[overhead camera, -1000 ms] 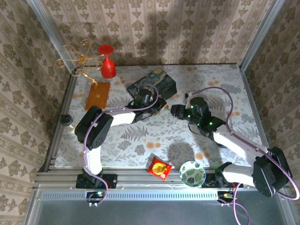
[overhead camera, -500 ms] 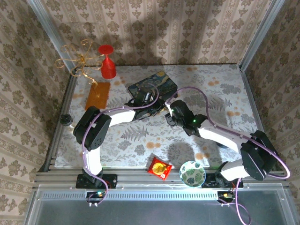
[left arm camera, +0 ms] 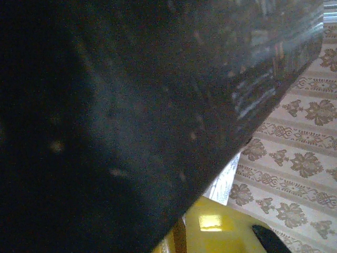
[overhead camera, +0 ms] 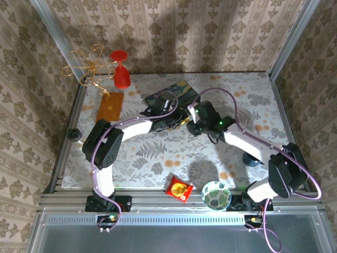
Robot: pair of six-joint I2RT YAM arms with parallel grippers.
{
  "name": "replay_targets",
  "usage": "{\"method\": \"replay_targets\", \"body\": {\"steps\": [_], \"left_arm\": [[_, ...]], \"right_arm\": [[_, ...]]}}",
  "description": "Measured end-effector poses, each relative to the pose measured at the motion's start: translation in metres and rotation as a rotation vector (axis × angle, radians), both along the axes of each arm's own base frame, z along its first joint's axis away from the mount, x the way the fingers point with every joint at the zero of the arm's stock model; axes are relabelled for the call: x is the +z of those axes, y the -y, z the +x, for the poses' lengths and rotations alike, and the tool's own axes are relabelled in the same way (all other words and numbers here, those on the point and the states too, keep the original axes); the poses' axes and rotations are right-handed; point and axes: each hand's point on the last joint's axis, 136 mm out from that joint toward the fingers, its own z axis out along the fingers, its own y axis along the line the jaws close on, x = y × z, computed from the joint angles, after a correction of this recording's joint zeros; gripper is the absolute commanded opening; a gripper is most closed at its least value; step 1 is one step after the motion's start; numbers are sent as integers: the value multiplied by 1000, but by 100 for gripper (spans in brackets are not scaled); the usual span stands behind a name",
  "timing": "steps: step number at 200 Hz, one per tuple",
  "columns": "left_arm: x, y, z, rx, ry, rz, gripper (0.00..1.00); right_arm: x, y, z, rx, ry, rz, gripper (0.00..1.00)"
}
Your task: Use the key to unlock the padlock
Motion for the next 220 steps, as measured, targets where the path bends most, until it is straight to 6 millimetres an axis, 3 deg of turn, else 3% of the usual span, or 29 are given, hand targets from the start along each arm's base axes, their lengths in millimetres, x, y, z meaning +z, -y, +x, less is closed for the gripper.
{"method": "replay_targets", "body": {"steps": [41, 161, 220], "left_arm": [[3, -4, 1, 25, -84, -2, 0], [2, -5, -4, 40, -165, 0, 0], [-1, -5, -5, 38, -169, 3, 0]], "right_arm": [[-8, 8, 0, -2, -51, 17, 28], [-14, -4, 0, 83, -52, -8, 31], [3, -16, 8, 106, -11, 5, 31]]}}
